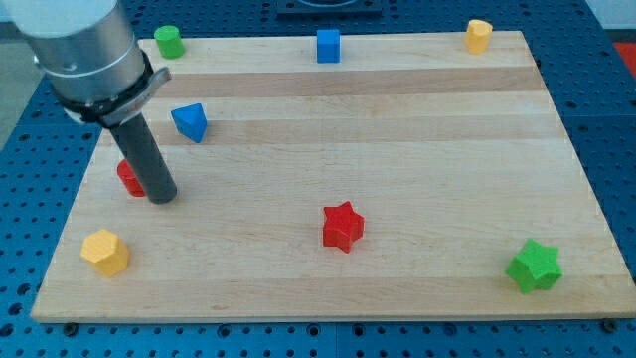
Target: Separate red circle from red star
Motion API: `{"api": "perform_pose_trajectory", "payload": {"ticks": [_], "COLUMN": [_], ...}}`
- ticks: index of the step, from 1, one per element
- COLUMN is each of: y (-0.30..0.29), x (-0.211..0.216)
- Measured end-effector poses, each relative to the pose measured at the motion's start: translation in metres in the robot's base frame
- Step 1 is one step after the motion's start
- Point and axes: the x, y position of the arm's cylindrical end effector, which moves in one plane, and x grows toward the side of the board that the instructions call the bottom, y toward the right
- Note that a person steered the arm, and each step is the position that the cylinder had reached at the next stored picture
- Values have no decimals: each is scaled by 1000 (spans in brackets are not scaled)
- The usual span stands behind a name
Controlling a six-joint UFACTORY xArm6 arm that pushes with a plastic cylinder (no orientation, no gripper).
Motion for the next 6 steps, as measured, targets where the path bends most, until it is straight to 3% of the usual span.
{"api": "perform_pose_trajectory", "payload": {"ticks": [6], "y": [-54], "x": [-54]}}
